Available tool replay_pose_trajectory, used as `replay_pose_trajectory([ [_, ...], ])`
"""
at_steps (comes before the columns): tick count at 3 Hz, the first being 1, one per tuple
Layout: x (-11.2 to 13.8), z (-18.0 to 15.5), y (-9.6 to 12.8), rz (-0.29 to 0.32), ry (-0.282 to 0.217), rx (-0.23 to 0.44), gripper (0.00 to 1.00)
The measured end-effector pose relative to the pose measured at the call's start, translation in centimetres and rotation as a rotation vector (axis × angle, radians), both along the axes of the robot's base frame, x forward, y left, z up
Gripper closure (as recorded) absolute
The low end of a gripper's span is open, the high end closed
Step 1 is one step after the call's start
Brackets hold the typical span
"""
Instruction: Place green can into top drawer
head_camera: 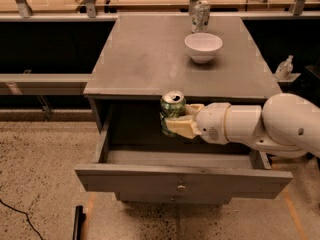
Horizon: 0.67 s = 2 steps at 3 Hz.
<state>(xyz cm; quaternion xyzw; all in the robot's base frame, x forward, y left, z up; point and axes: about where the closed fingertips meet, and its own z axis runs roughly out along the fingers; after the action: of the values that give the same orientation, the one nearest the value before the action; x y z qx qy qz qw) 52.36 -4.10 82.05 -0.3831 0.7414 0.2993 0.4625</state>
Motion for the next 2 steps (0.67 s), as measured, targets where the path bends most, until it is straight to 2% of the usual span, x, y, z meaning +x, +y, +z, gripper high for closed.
replay_pose_trajectory([
  [1, 1.3, -4.1, 1.6, 0.108, -0.006, -0.003, 1.00],
  [2, 3.2, -6.9, 2.7, 0.227, -0.030, -0.018, 0.83],
])
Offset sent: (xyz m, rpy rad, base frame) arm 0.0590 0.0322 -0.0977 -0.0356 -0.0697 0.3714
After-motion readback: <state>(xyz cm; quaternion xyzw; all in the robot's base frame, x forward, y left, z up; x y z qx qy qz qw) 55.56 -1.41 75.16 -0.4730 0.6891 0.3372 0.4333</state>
